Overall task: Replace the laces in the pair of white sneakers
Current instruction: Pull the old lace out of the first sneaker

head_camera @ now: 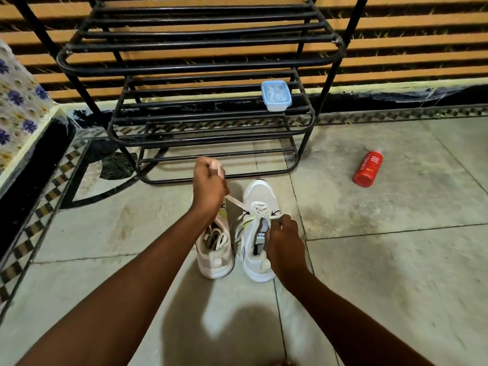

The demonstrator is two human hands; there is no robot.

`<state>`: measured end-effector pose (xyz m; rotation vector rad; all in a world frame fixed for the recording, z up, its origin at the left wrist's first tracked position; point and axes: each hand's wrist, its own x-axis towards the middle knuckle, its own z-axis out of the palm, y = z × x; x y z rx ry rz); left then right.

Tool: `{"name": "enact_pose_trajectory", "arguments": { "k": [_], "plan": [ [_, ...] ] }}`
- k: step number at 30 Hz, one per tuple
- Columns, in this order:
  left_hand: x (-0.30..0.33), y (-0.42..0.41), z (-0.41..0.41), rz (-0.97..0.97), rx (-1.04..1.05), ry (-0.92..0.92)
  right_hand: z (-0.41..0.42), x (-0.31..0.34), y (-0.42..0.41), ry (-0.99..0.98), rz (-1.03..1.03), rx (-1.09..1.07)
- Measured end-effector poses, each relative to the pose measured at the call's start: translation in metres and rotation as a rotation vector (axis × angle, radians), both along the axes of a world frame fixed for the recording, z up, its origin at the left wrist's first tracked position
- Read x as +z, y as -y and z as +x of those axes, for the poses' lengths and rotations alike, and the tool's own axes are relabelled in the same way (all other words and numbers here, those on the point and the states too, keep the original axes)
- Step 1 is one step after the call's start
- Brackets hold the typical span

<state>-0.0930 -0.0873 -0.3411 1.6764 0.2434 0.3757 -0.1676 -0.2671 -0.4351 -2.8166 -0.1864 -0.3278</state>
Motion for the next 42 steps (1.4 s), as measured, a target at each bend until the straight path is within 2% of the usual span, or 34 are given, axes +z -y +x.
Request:
{"name": "enact_pose_trajectory", "arguments": {
  "k": [2,3,5,6,8,11,14,16,18,22,24,25,27,29,33,36,42],
  "plan": [
    [-0.011,-0.01,0.002,0.453,-0.302,0.11,0.0,-0.001,0.0,-0.011,-0.006,-0.006],
    [-0.015,-0.012,0.001,0.646,-0.467,0.102,-0.001,-0.002,0.0,-0.015,-0.003,-0.01],
    [-0.021,-0.008,-0.001,0.914,-0.656,0.069,-0.001,-0.003,0.0,-0.021,0.012,-0.018],
    [-0.023,-0.004,-0.002,0.965,-0.694,0.03,-0.001,-0.004,0.002,-0.026,0.026,-0.018],
    [-0.029,-0.001,-0.003,0.936,-0.677,-0.064,-0.001,-0.005,0.002,-0.026,0.064,-0.01],
    [-0.037,-0.005,-0.005,0.904,-0.609,-0.089,-0.001,-0.004,0.002,-0.043,0.104,-0.016],
    [-0.03,0.0,-0.009,1.024,-0.579,-0.105,-0.001,-0.005,0.004,-0.044,0.094,0.001],
    [-0.025,-0.001,-0.011,1.051,-0.465,-0.079,-0.002,-0.003,0.005,-0.042,0.096,0.007],
    [-0.024,-0.005,-0.009,0.81,-0.293,-0.1,-0.003,0.0,0.004,-0.03,0.106,0.01],
    [-0.023,0.005,-0.015,0.251,-0.022,-0.298,0.002,0.005,0.0,-0.064,0.075,0.012],
    [-0.024,0.016,-0.02,-0.09,-0.056,-0.334,0.004,0.008,-0.004,-0.102,0.094,-0.016],
    [-0.024,0.02,-0.022,-0.192,-0.126,-0.32,0.003,0.01,-0.006,-0.126,0.101,-0.031],
    [-0.027,0.023,-0.025,-0.138,-0.307,-0.293,0.0,0.013,-0.007,-0.146,0.11,-0.033],
    [-0.025,0.025,-0.028,0.079,-0.417,-0.301,-0.001,0.015,-0.005,-0.146,0.101,-0.009],
    [-0.025,0.031,-0.033,0.709,-0.611,-0.244,0.0,0.019,-0.002,-0.13,0.049,0.012],
    [-0.028,0.035,-0.041,0.783,-0.623,-0.237,0.002,0.017,-0.002,-0.145,0.094,0.01],
    [-0.036,0.035,-0.041,0.76,-0.535,-0.251,0.003,0.0,-0.003,-0.071,0.207,0.005]
  ]
}}
